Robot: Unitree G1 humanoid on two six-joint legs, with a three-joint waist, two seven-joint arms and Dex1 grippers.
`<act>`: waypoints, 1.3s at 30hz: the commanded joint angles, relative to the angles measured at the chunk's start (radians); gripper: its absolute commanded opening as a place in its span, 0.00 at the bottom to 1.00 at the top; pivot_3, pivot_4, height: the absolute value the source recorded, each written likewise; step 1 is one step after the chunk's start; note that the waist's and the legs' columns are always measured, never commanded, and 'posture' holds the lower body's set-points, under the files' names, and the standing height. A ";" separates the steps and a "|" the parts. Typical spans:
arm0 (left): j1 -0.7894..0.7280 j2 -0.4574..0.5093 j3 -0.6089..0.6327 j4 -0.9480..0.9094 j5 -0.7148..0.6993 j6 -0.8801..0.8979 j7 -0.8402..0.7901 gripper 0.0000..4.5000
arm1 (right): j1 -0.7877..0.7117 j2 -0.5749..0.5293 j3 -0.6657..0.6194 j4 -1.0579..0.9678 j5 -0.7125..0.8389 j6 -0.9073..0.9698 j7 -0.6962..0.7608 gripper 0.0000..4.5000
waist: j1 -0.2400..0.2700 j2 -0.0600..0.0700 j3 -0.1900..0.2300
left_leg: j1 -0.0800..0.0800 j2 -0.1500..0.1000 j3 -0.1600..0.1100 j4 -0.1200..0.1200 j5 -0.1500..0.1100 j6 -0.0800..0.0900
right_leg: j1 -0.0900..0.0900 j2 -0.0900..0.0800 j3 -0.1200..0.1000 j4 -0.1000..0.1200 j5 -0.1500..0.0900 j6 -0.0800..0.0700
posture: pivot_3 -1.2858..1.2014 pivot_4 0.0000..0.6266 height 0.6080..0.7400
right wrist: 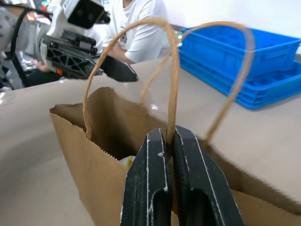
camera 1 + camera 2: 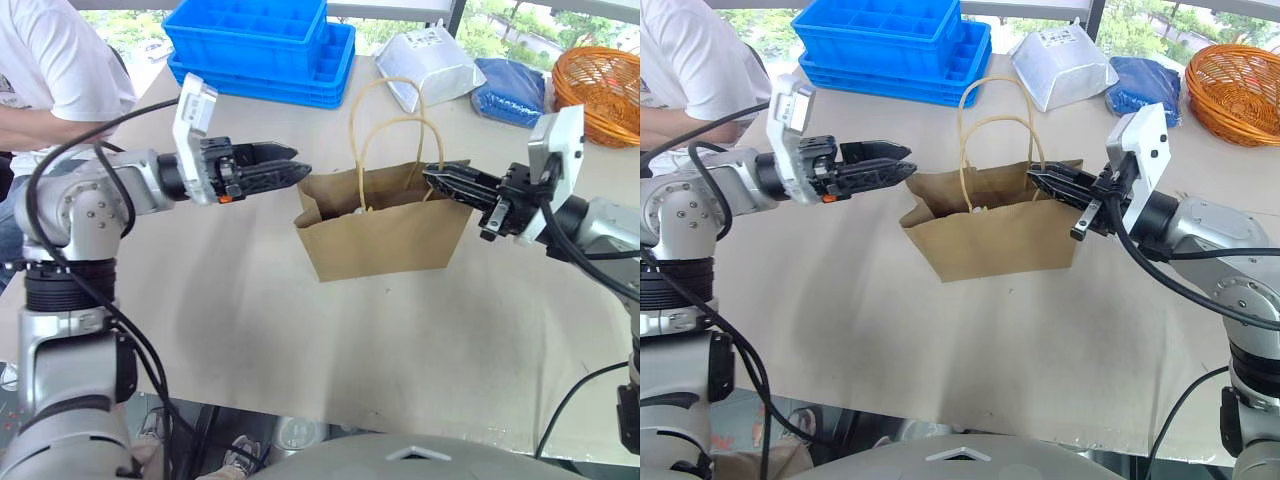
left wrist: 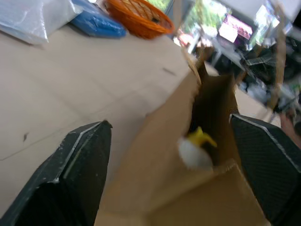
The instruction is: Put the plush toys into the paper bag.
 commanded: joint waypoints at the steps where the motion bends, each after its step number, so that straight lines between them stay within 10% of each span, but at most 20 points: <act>1: 0.049 0.056 -0.013 -0.071 0.041 -0.064 -0.134 0.99 | -0.030 -0.002 -0.013 -0.007 0.000 -0.012 0.011 0.00 | 0.001 0.000 0.000 | 0.000 0.000 0.000 0.000 0.000 0.000 | -0.001 0.000 0.000 0.000 0.000 0.000 | 0.52 0.24 1.00; 39: 0.339 -0.010 0.081 -0.309 0.229 -0.368 -0.022 0.99 | -0.026 0.004 0.005 0.062 -0.112 -0.051 0.143 0.00 | 0.005 0.000 0.000 | -0.001 0.001 0.001 0.000 -0.003 0.005 | -0.001 0.000 0.001 0.001 0.000 0.000 | 0.52 0.24 1.00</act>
